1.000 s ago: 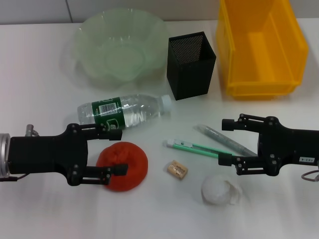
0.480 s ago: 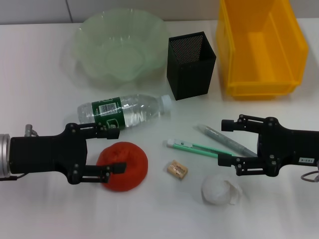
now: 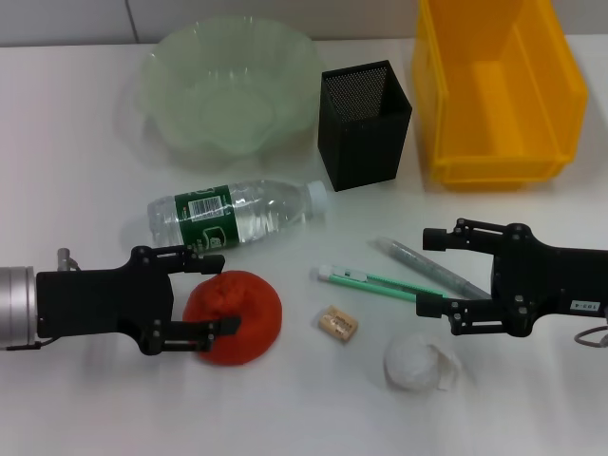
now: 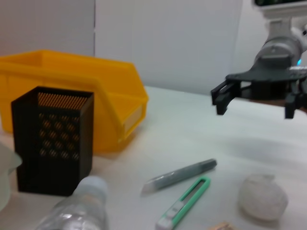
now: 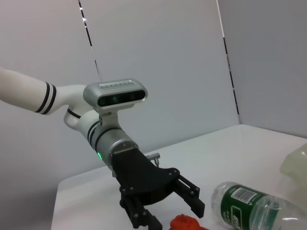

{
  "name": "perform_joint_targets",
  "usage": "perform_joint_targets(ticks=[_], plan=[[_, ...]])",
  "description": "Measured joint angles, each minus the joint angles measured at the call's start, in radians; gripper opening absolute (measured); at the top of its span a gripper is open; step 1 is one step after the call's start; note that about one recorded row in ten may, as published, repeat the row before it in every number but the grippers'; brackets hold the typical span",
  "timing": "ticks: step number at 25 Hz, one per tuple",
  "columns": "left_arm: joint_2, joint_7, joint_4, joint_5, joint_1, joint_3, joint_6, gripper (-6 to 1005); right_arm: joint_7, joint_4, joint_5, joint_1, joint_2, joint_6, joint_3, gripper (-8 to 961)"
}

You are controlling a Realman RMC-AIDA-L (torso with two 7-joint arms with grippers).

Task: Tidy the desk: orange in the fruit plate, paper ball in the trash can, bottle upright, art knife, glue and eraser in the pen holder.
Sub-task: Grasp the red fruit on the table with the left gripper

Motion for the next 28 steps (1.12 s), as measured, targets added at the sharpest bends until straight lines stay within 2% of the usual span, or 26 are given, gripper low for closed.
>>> perform_joint_targets(ticks=[7, 22, 28], plan=[[-0.01, 0.001, 0.002, 0.029, -0.001, 0.004, -0.061, 716, 0.009, 0.0, 0.0, -0.001, -0.005, 0.002, 0.0, 830], [-0.013, 0.047, 0.003, 0.033, 0.0, 0.007, -0.073, 687, 0.016, 0.0, 0.0, 0.001, -0.006, 0.008, 0.0, 830], [-0.013, 0.053, 0.001, 0.034, -0.001, 0.006, -0.073, 527, 0.02, 0.0, 0.0, 0.002, -0.006, 0.009, 0.0, 829]])
